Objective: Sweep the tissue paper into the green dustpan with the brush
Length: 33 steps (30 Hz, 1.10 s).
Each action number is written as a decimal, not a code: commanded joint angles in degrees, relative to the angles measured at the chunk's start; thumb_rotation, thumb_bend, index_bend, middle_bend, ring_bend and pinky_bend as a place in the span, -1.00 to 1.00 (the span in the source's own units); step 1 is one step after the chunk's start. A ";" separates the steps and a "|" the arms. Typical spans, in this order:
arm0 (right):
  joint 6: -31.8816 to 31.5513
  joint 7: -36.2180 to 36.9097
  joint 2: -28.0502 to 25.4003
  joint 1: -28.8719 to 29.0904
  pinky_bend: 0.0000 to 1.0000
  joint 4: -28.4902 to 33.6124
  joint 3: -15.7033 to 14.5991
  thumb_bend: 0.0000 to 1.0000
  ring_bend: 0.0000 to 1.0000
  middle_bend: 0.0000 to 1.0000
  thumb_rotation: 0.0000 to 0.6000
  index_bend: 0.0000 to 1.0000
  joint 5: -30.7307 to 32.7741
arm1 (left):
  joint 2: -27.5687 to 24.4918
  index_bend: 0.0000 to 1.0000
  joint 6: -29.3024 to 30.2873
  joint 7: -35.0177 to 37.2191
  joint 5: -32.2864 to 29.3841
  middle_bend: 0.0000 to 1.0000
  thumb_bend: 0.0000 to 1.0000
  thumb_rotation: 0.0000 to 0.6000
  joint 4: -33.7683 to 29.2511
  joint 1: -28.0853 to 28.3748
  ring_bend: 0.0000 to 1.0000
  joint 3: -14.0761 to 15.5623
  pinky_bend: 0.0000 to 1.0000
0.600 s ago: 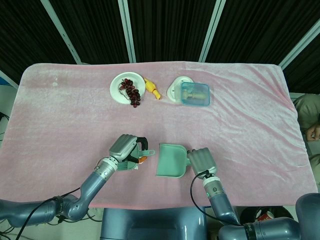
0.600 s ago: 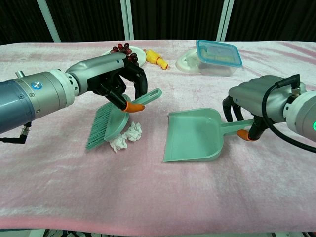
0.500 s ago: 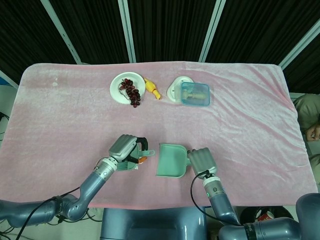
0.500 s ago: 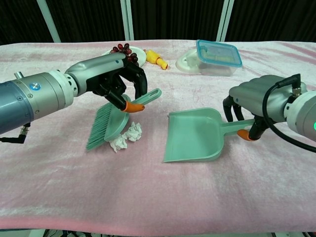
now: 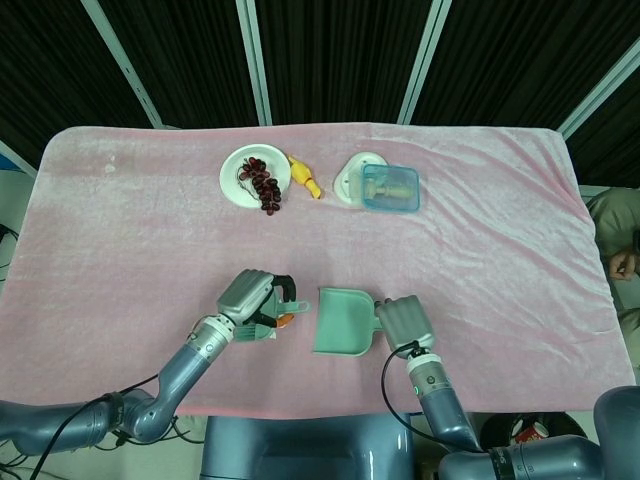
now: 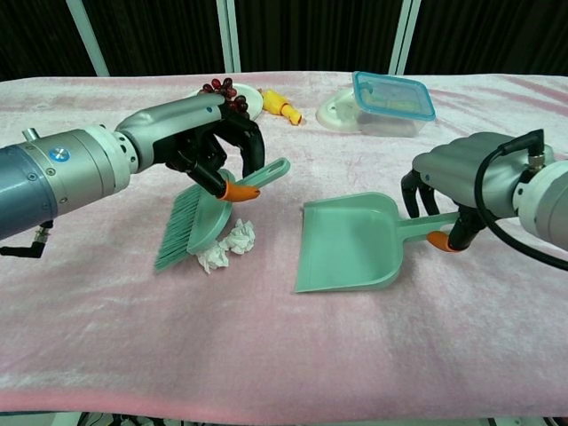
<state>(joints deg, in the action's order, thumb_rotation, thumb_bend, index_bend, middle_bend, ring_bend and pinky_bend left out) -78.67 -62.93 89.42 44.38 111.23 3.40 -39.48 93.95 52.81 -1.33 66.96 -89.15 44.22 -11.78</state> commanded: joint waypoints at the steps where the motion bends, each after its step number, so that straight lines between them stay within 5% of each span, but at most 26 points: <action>1: 0.01 -0.09 0.11 0.02 0.56 -0.09 -0.10 0.01 0.40 0.37 1.00 0.35 0.06 | 0.11 0.35 -0.20 0.06 -0.09 0.41 -0.22 1.00 0.04 0.15 0.73 -0.09 1.00; 17: 0.65 0.32 0.32 0.04 0.56 -0.67 -0.36 0.01 0.40 0.37 1.00 0.35 0.33 | 4.07 0.35 -1.69 1.23 -0.94 0.40 -0.22 1.00 3.99 1.43 0.73 -0.47 1.00; 33: 1.22 1.83 0.07 -0.17 0.56 -1.30 0.15 0.01 0.40 0.37 1.00 0.35 1.10 | 14.83 0.36 -1.11 5.44 3.50 0.41 -0.22 1.00 10.06 5.51 0.73 -3.06 1.00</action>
<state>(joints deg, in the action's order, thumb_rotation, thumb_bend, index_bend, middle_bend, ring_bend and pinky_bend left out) -77.47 -61.12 89.51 44.22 109.95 3.54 -38.38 108.13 51.28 3.78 69.81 -79.48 49.31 -14.57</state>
